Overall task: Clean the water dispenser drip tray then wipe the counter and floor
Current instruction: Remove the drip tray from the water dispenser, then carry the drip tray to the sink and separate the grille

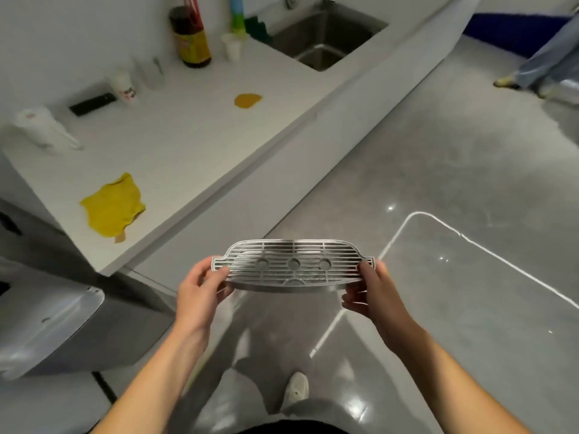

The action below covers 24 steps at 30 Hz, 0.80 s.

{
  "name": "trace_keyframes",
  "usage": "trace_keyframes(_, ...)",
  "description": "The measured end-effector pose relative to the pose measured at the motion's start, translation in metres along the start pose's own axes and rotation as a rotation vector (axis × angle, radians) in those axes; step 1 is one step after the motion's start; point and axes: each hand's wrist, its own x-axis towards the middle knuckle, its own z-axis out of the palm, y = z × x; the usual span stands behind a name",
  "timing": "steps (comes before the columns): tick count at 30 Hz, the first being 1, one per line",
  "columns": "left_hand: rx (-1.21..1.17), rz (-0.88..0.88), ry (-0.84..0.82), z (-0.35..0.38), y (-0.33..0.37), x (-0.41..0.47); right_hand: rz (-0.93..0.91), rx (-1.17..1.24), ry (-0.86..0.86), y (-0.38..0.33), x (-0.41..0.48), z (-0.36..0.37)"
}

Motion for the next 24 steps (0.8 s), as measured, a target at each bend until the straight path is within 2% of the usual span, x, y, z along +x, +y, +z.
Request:
trace_keyframes(7,0.062,0.015,-0.19,0.122,0.023,0.064,0.003,0.055,0.156,-0.043,0.077,-0.076)
trace_keyframes(12,0.076,-0.005,-0.253,0.213,0.047,0.132,-0.004,0.101,0.252,-0.082,0.141,-0.113)
trace_keyframes(15,0.081,-0.009,-0.235,0.264,0.066,0.169,0.01,0.133,0.315,-0.111,0.181,-0.132)
trace_keyframes(24,0.158,0.048,-0.322,0.394,0.124,0.263,-0.032,0.21,0.301,-0.198,0.306,-0.19)
